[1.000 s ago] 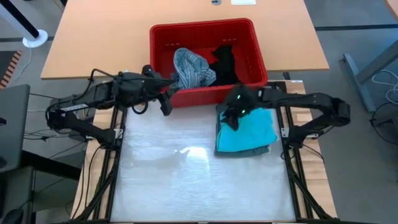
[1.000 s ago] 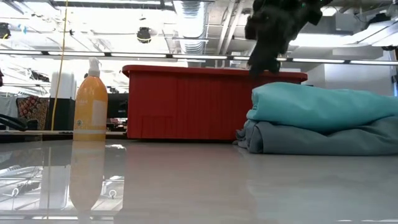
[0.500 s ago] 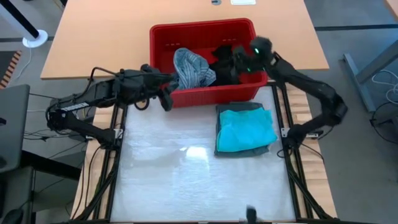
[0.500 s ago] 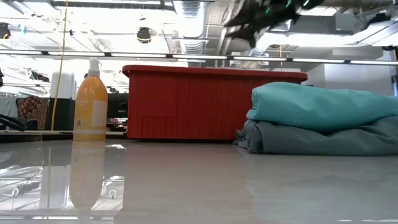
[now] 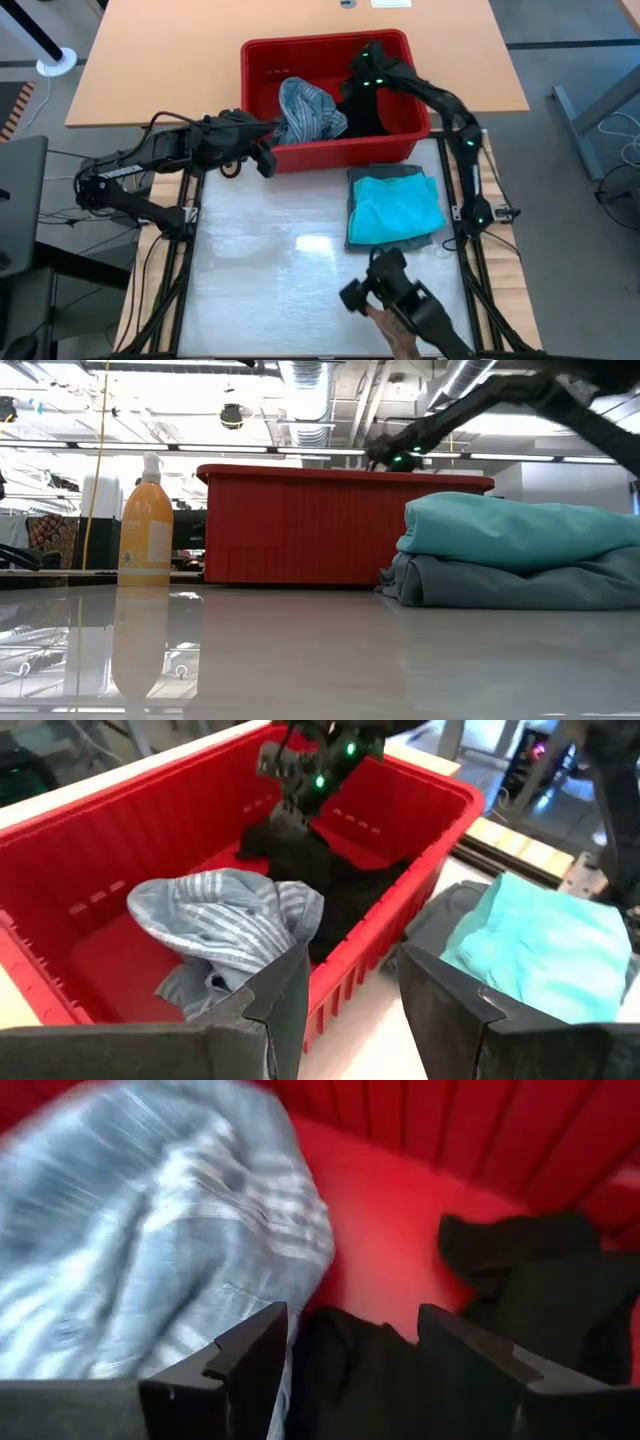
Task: Fold Laundry from Bin
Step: Remove the blue patterned polo shirt from the red bin
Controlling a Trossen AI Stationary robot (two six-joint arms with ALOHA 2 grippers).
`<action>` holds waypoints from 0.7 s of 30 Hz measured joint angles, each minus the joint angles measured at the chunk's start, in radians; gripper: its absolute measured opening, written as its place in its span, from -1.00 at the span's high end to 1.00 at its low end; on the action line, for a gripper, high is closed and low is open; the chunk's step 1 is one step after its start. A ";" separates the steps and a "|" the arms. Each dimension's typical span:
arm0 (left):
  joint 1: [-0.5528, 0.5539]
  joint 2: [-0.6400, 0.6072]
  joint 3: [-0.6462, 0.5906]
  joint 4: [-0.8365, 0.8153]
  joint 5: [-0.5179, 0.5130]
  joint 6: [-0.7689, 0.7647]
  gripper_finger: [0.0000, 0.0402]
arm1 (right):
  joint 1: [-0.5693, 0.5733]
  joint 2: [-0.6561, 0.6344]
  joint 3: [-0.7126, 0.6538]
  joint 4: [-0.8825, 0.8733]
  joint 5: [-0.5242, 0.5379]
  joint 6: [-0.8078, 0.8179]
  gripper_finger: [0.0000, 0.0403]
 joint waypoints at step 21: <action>0.000 0.000 0.000 0.001 -0.107 -0.042 0.29 | -0.010 0.192 0.226 -0.262 0.170 -0.054 -0.27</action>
